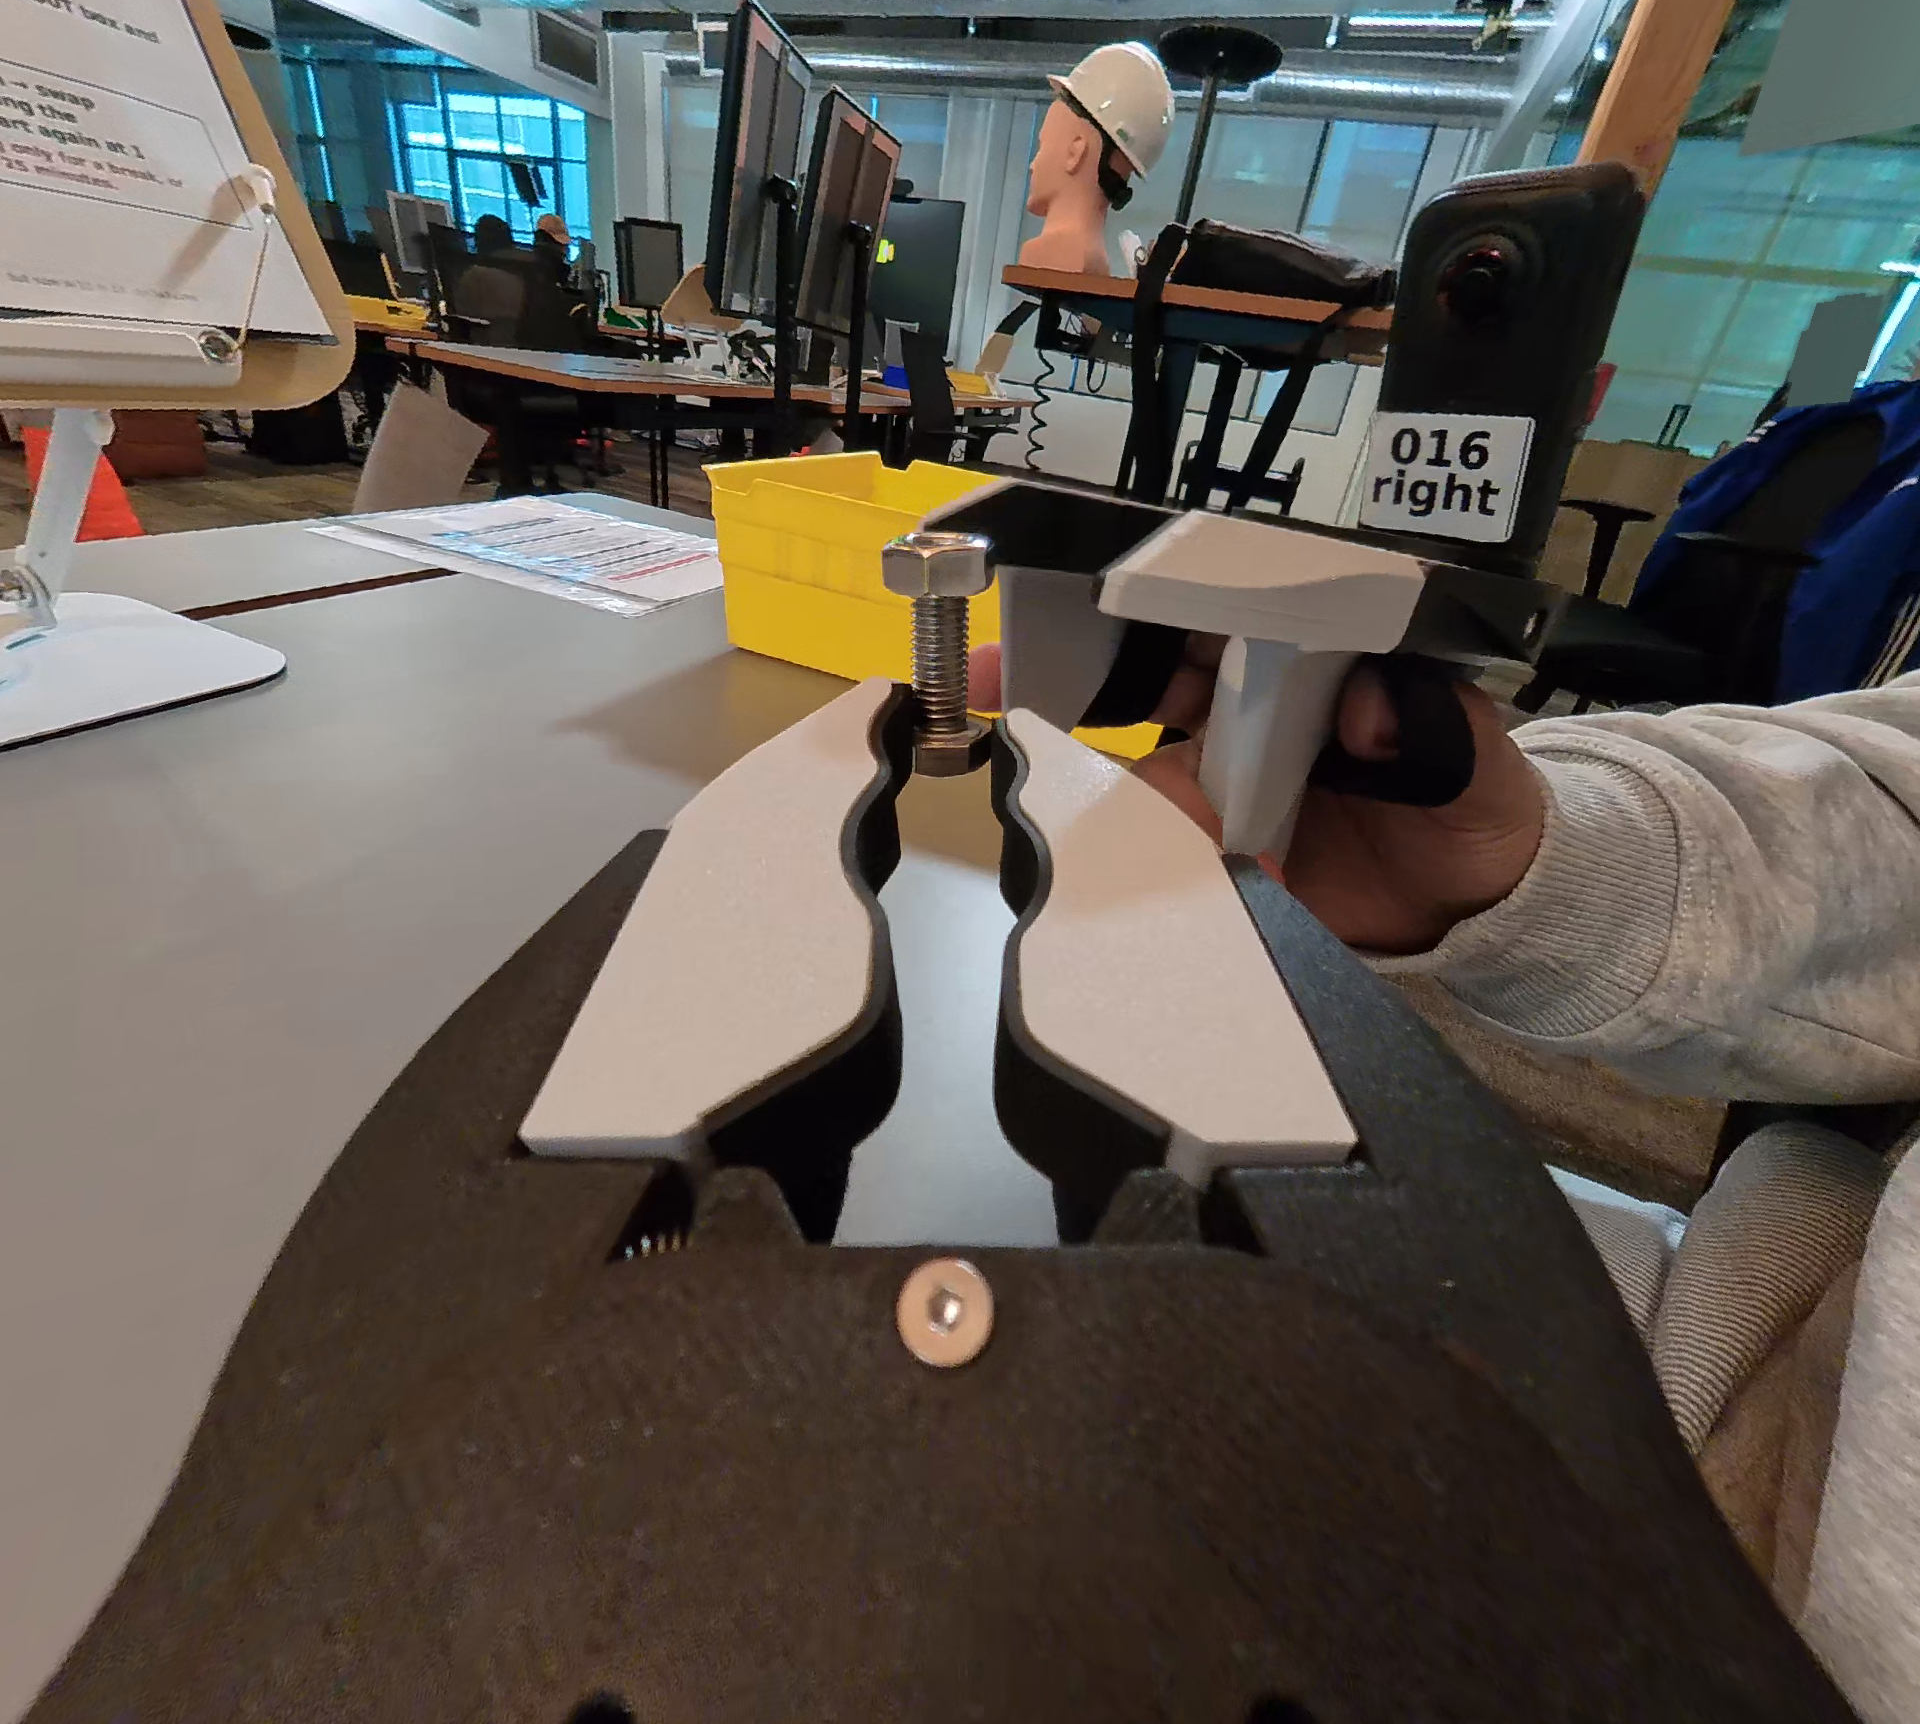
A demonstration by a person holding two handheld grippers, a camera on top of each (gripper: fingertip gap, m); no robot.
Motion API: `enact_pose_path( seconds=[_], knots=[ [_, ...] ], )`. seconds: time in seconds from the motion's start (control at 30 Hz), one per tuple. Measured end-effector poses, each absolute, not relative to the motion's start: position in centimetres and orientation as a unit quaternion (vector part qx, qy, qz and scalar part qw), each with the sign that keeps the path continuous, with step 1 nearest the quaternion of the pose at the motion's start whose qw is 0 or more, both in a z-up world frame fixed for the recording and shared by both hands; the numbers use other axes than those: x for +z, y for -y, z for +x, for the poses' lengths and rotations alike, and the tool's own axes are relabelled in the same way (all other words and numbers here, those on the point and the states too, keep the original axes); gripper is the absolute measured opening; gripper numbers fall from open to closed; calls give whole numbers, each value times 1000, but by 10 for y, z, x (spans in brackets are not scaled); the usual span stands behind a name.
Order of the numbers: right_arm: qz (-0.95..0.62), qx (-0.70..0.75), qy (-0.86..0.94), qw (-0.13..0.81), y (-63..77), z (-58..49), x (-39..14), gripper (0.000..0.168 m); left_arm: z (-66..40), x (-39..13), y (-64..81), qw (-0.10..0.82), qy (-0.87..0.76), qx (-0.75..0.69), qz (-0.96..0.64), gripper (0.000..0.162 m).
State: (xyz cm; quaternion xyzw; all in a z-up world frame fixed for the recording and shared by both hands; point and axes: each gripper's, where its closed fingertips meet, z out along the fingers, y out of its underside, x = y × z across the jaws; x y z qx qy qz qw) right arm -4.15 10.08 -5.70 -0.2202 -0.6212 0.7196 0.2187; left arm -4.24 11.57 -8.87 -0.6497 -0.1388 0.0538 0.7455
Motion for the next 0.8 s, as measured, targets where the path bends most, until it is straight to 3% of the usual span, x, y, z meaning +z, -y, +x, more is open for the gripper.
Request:
enact_pose_path(
  seconds=[0.27,0.57,0.8],
  knots=[
    [-218,717,625,217,-106,-35,-56,27,-46,-89,-121,746,141,45,-649,16],
    [-234,712,618,239,-115,-35,-57,41,-40,-88,-134,747,120,33,-653,15],
    [-231,712,616,246,-118,-33,-55,35,-43,-89,-134,747,124,33,-652,16]
  ],
)
